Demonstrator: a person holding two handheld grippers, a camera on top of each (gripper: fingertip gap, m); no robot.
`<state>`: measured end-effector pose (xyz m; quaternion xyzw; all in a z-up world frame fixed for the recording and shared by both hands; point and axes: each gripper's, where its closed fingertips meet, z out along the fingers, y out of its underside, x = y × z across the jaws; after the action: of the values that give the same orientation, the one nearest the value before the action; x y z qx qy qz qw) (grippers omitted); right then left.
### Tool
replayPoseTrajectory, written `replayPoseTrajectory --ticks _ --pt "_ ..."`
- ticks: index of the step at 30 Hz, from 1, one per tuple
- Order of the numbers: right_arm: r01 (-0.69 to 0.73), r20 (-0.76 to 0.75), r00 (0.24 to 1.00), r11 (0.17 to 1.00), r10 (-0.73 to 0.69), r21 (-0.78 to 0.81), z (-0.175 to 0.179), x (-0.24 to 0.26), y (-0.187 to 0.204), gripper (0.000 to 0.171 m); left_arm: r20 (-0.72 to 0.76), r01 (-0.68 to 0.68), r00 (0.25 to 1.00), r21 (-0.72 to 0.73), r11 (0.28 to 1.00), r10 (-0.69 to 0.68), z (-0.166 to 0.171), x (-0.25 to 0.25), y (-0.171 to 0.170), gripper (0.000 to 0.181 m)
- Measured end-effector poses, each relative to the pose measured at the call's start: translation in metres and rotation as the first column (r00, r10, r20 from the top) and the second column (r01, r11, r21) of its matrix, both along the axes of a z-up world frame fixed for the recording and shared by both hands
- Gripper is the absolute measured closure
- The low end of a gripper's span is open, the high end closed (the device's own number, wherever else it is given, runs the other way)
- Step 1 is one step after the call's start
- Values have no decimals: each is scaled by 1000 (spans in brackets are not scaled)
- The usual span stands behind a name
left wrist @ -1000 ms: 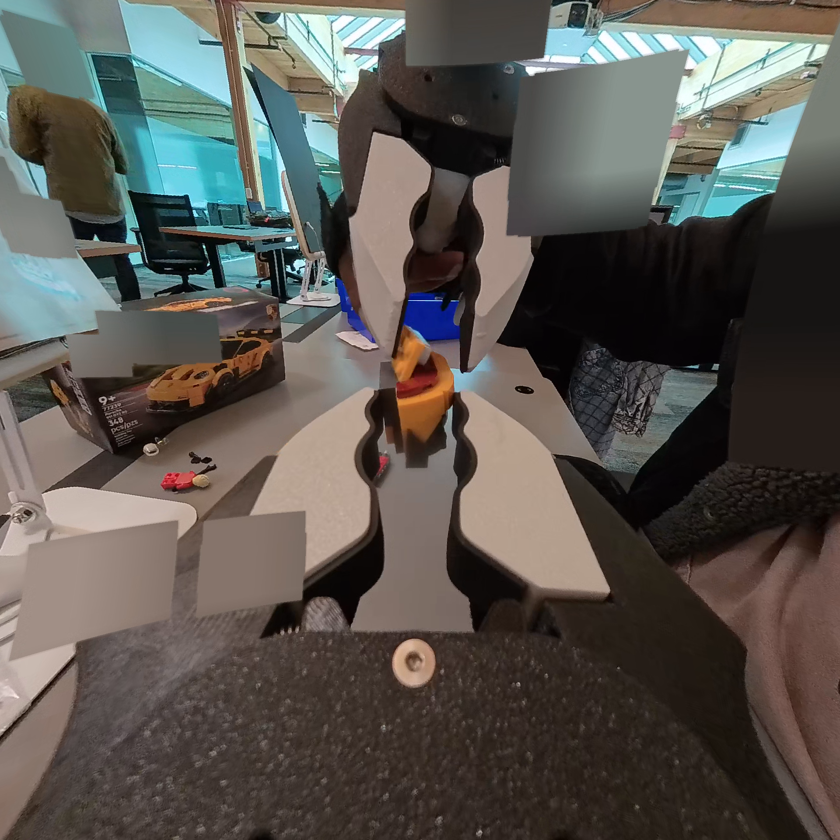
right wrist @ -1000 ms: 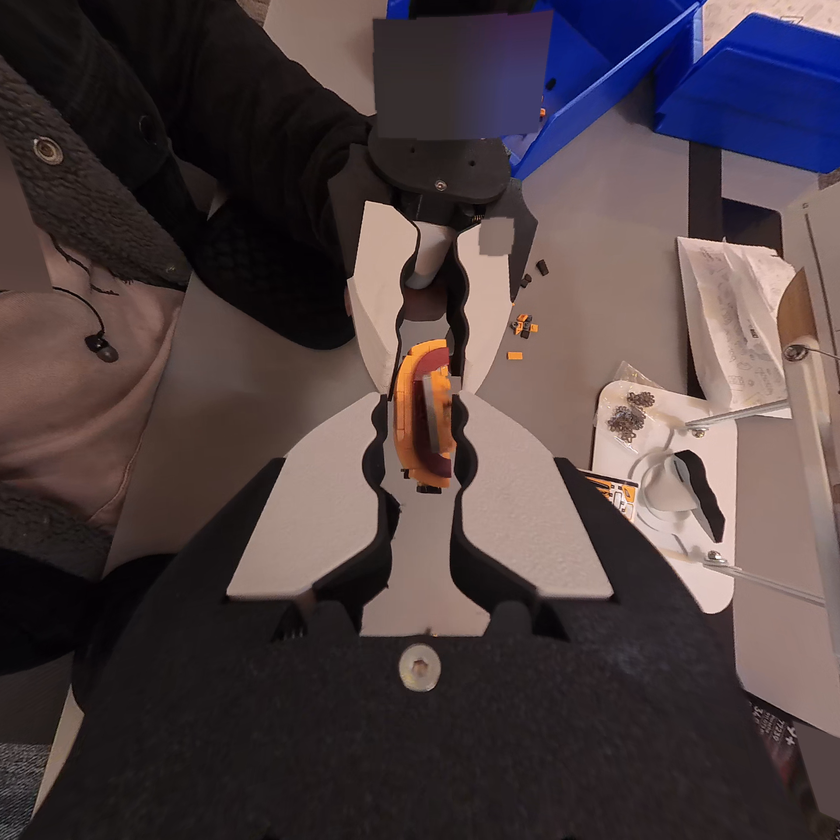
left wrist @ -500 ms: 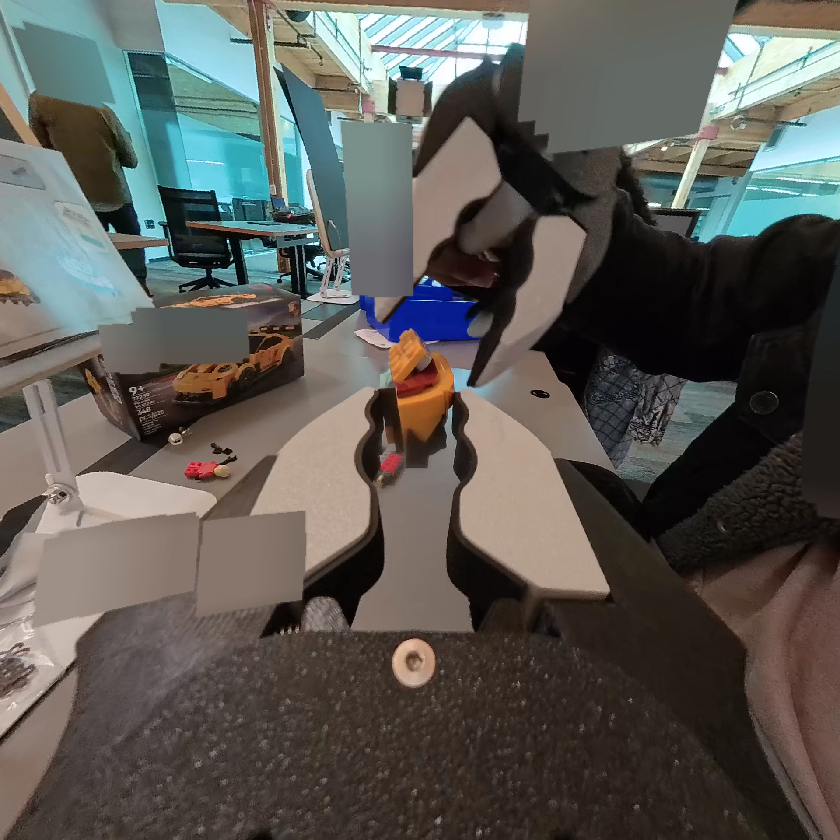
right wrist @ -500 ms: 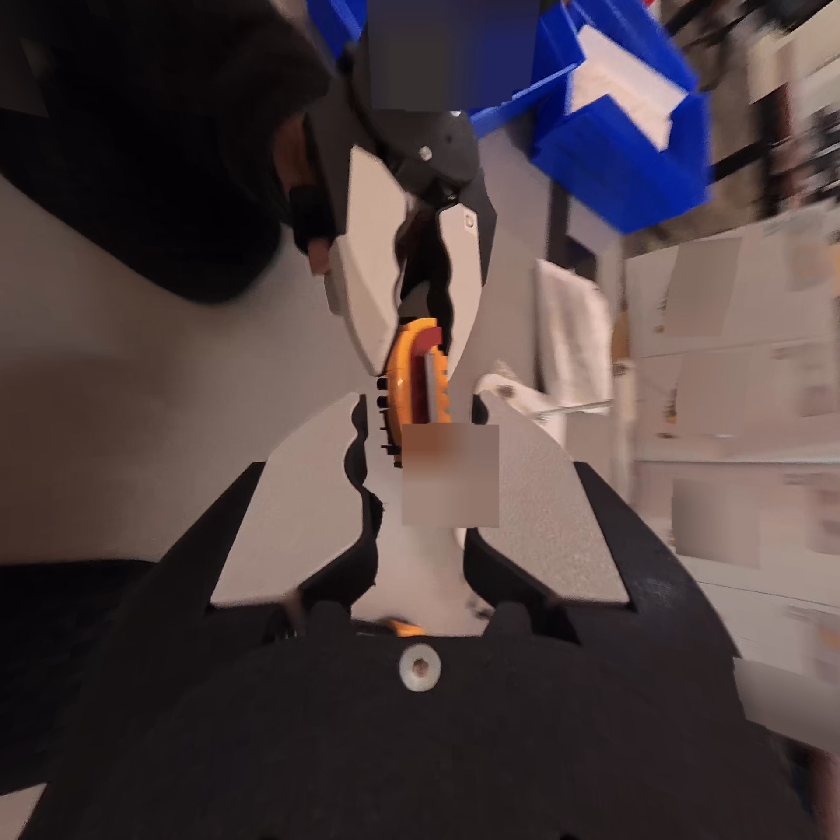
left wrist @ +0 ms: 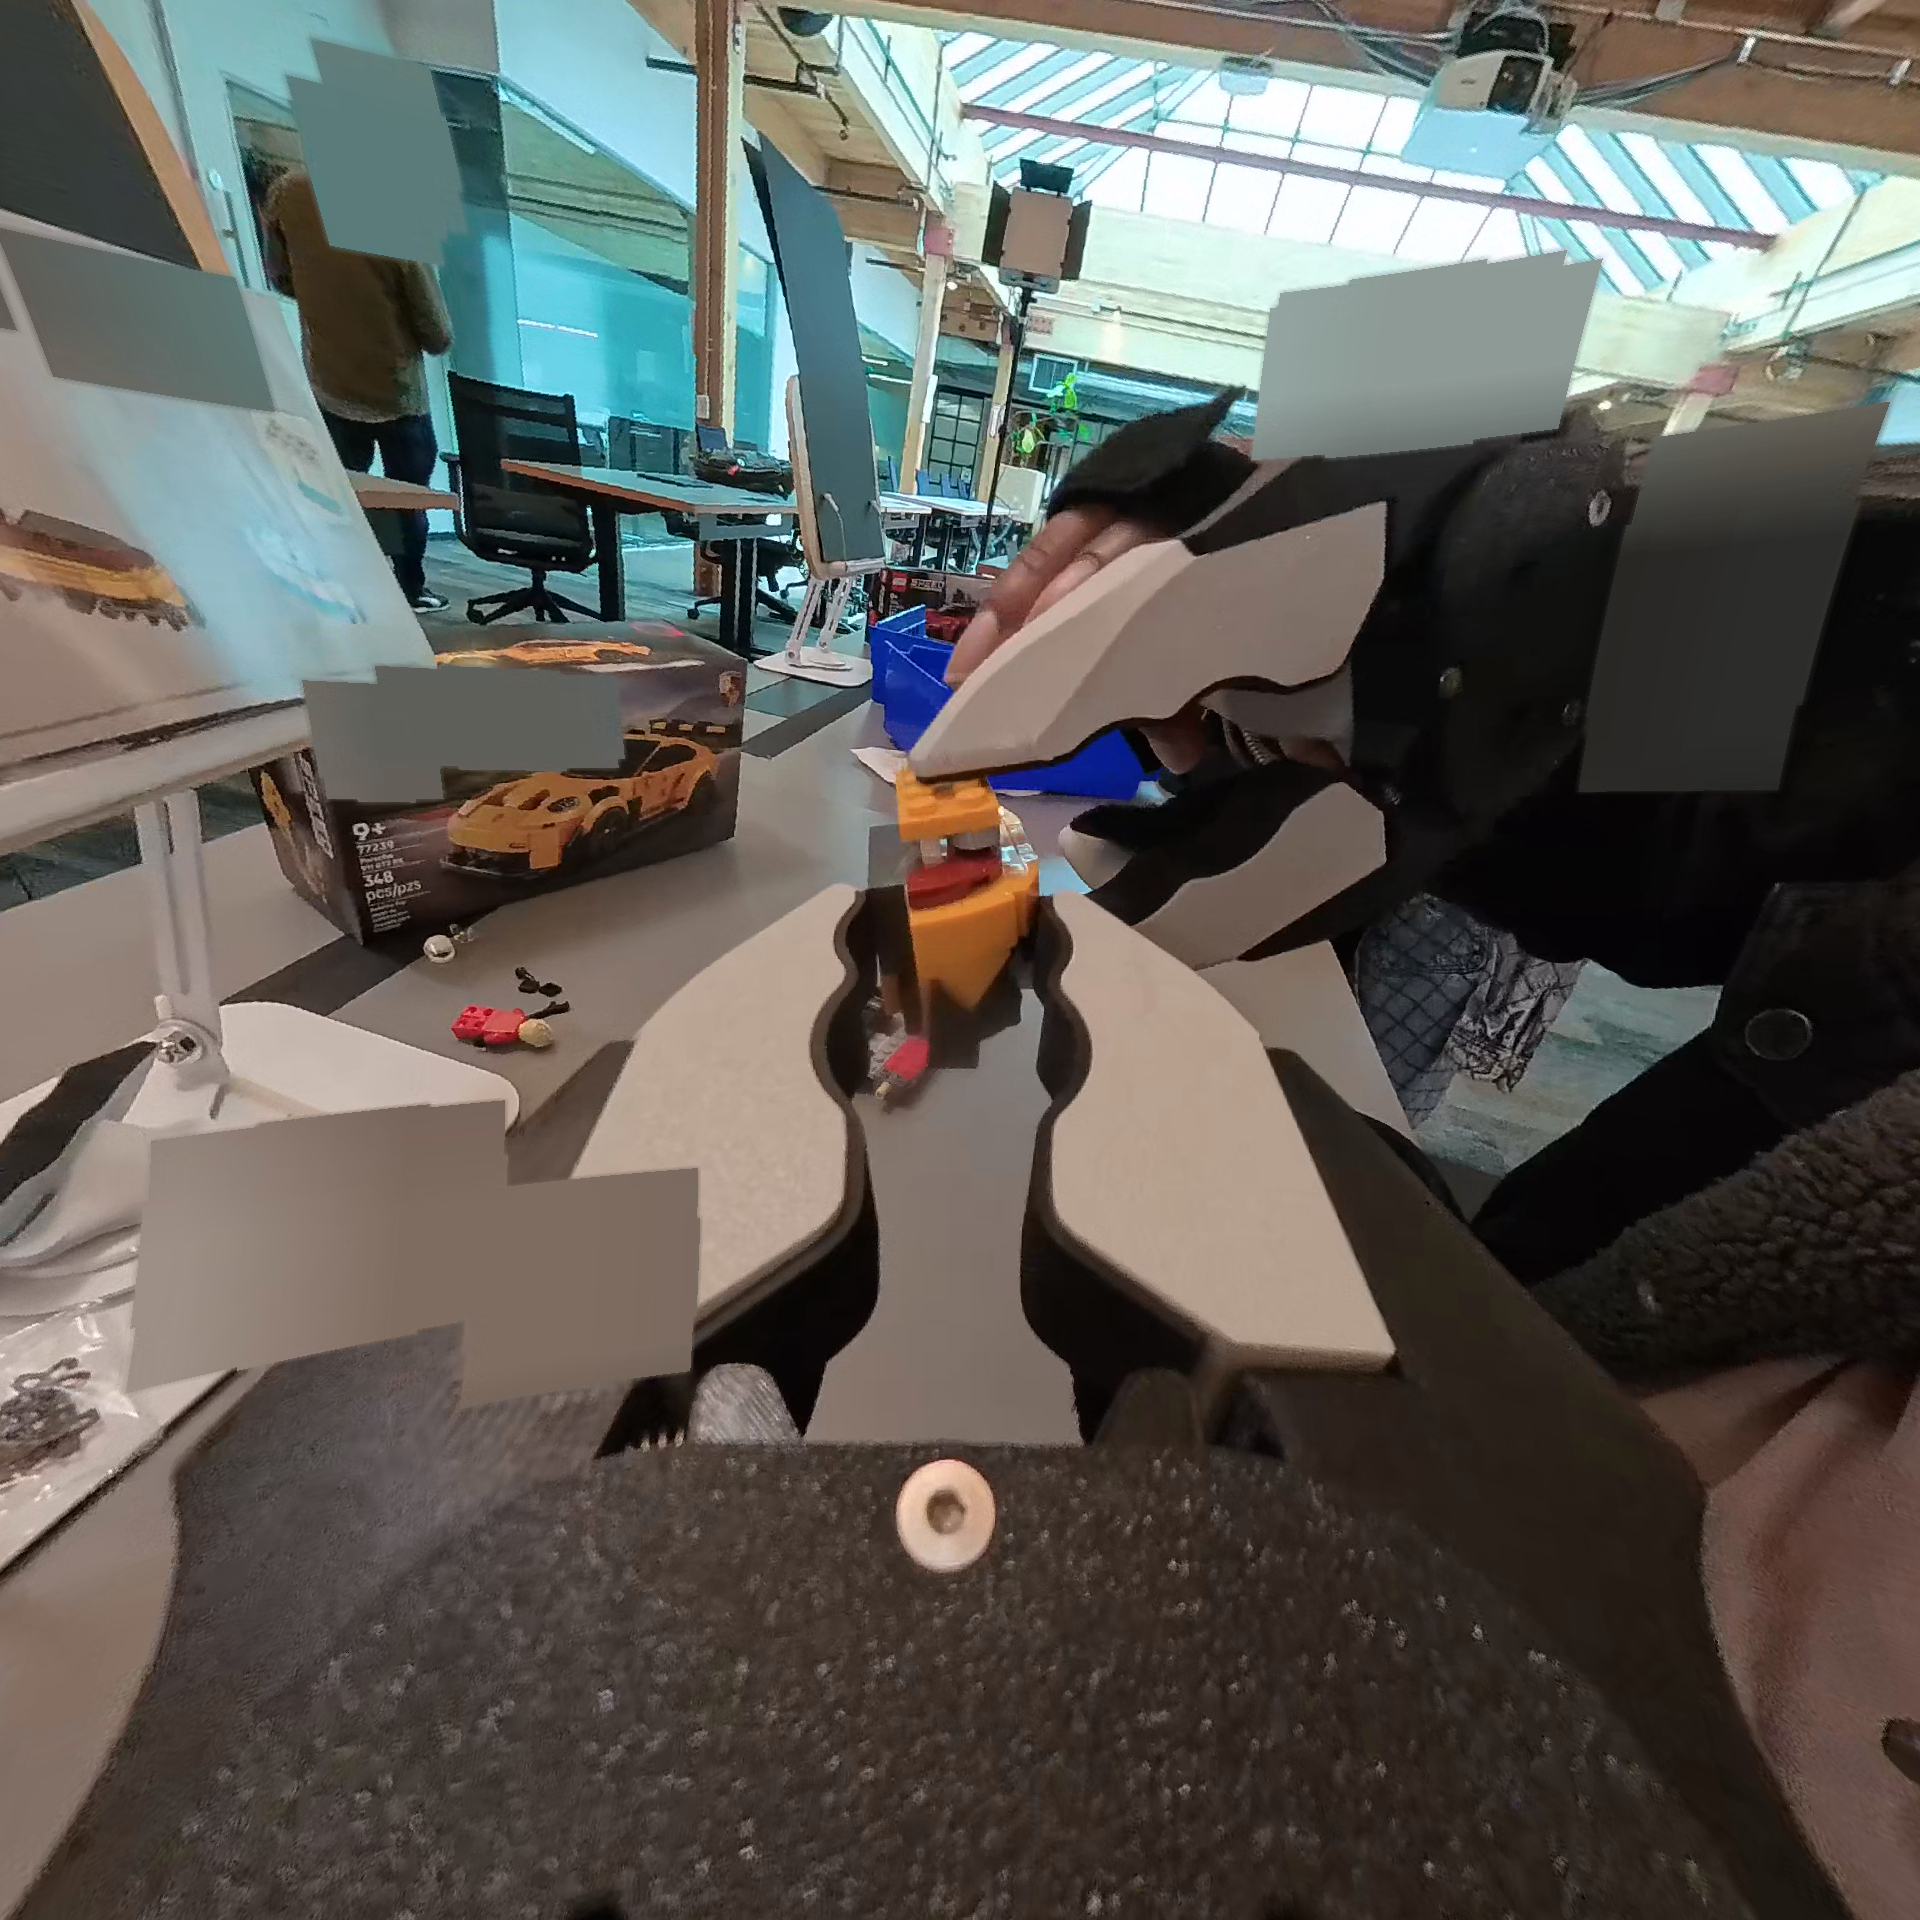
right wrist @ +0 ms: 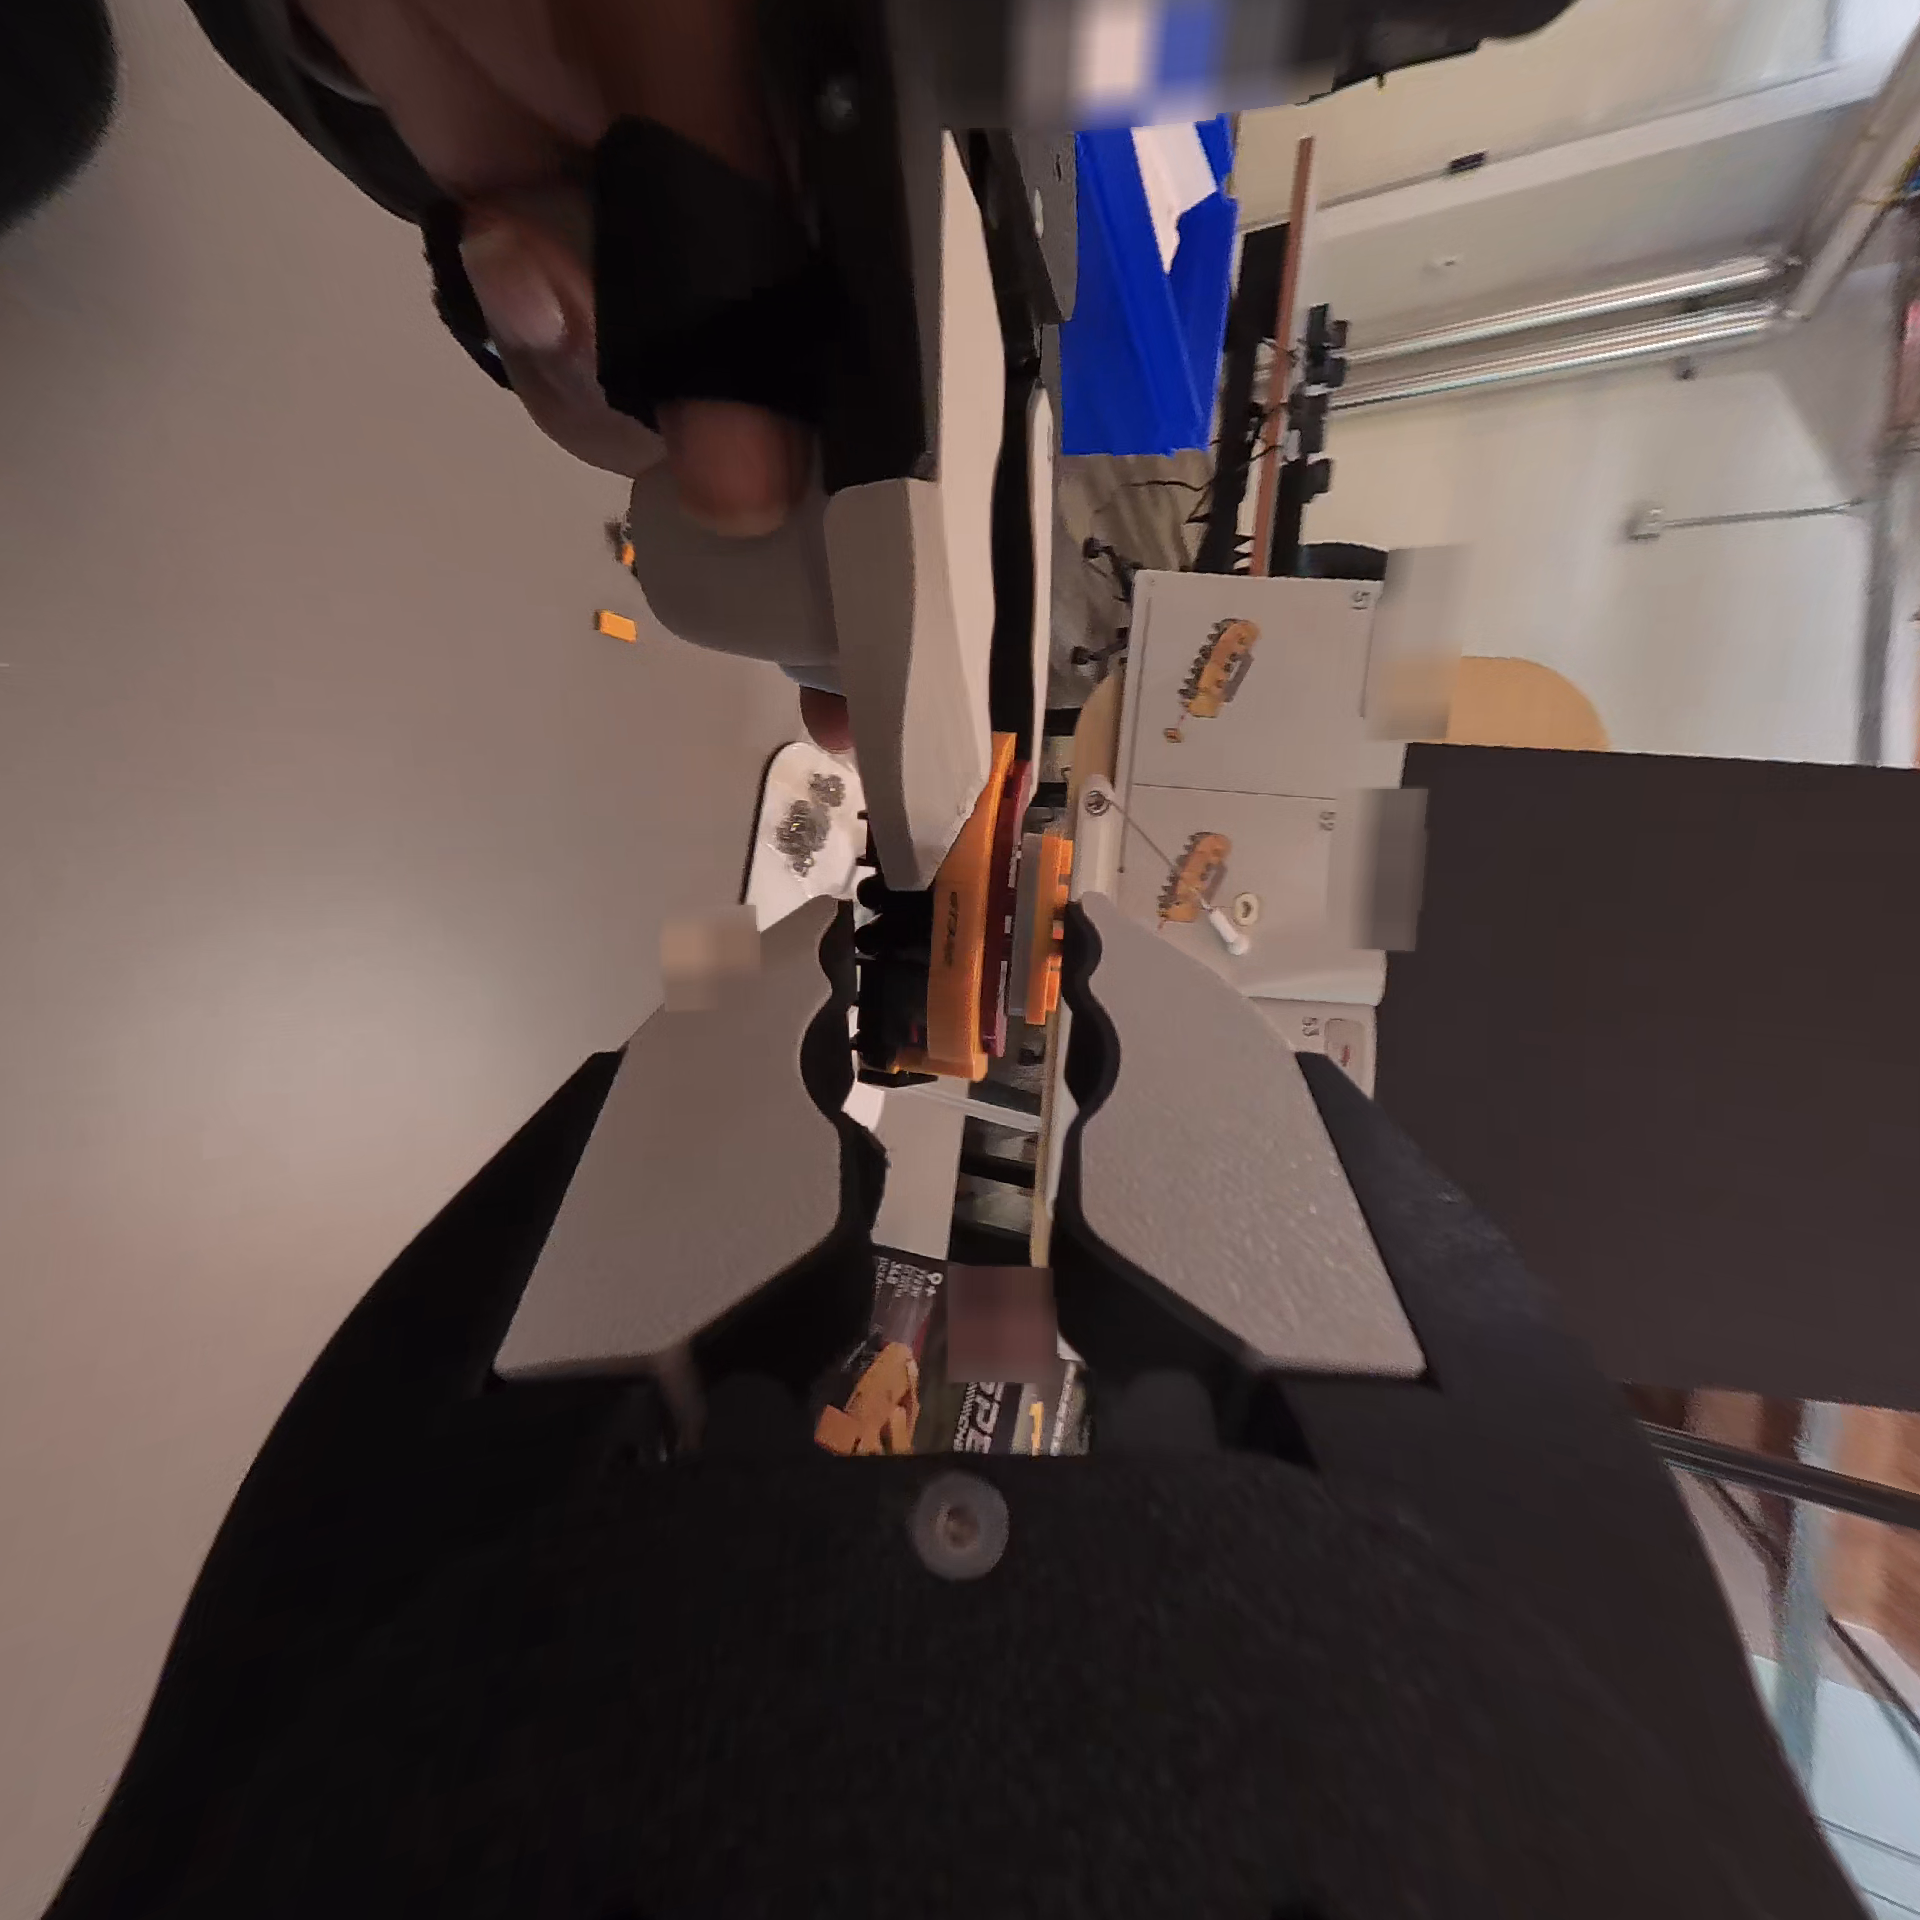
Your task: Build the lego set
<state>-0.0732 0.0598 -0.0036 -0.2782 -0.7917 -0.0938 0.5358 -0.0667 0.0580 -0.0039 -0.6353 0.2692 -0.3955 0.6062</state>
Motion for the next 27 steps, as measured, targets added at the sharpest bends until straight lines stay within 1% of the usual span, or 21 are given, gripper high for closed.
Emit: replayPoseTrajectory --ticks 2,6,9,17,27 --pt "2 -7 1000 1000 -2 -5 0 0 0 133 12 5 1000 -23 1000 -4 0 -1 0 153" --pt "-2 -31 1000 1000 2 7 4 -1 -1 135 86 34 996 -101 994 -25 3 -2 0 152" --pt "10 -30 1000 1000 -11 -7 3 -1 -1 136 96 37 995 -122 992 -26 2 -2 0 152" --pt "16 -30 999 995 -19 -100 1 1 -4 136 69 42 997 -110 993 -35 1 0 -3 152" --pt "36 -52 998 990 -43 -136 0 1 -4 137 67 40 997 -113 993 -33 2 0 -4 153"
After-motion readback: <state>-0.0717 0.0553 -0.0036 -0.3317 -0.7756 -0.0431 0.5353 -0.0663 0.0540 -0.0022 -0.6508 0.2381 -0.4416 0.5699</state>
